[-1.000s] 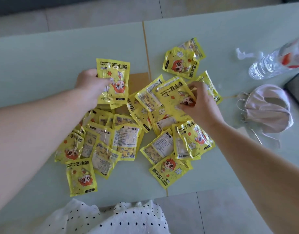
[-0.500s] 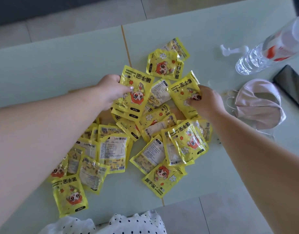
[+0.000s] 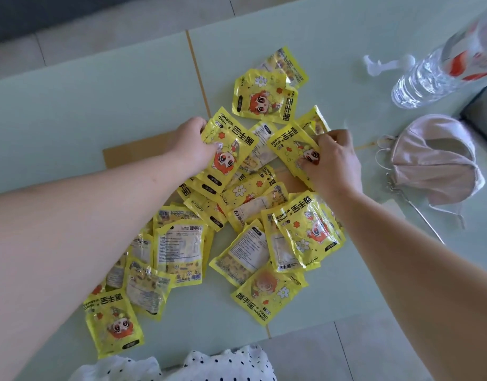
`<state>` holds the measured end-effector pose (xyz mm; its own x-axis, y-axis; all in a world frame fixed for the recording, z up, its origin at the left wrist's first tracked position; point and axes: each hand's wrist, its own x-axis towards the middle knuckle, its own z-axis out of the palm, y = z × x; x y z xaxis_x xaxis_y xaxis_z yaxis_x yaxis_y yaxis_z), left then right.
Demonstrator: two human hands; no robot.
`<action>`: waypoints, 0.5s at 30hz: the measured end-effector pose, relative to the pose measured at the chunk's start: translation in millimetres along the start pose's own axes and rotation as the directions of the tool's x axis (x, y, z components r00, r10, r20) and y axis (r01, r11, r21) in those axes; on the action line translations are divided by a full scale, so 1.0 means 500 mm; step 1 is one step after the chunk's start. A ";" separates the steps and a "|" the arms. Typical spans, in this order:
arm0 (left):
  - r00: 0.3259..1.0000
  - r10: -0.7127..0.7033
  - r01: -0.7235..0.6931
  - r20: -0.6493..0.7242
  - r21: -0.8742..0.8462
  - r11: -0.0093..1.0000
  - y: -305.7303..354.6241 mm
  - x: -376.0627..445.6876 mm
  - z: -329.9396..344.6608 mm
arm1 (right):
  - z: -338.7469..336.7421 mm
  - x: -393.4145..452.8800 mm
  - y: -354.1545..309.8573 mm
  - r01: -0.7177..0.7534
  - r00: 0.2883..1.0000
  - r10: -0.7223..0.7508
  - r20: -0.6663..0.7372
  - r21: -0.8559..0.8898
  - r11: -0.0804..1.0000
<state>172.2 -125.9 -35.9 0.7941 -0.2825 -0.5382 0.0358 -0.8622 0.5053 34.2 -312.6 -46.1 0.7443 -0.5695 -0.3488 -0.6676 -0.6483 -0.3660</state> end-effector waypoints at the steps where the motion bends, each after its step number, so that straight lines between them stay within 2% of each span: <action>1: 1.000 -0.001 0.001 0.004 0.004 1.000 -0.003 0.001 -0.002 | -0.001 0.003 0.001 -0.002 1.000 0.001 0.017 0.021 1.000; 3: 1.000 -0.020 0.020 0.012 -0.021 1.000 -0.009 0.001 -0.009 | -0.009 0.009 0.002 -0.018 0.998 0.014 0.055 0.074 0.997; 6: 0.993 -0.116 0.115 0.006 -0.157 0.981 -0.019 -0.009 -0.023 | -0.023 0.009 0.000 -0.080 0.995 0.069 0.070 0.170 0.982; 10: 0.972 -0.235 0.227 0.025 -0.383 0.896 -0.033 -0.036 -0.044 | -0.040 -0.005 -0.002 -0.150 0.989 0.143 0.046 0.355 0.923; 13: 0.964 -0.266 0.240 0.021 -0.506 0.829 -0.044 -0.062 -0.058 | -0.053 -0.034 -0.003 -0.212 0.976 0.207 0.074 0.562 0.799; 15: 0.961 -0.275 0.242 0.033 -0.584 0.775 -0.044 -0.087 -0.068 | -0.063 -0.067 -0.004 -0.284 0.954 0.268 0.138 0.709 0.645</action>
<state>157.4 -80.5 -0.5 0.7329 -0.0483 -0.6787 0.5743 -0.4909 0.6551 11.2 -308.4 -6.4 0.5284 -0.6473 -0.5493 -0.6544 0.1017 -0.7493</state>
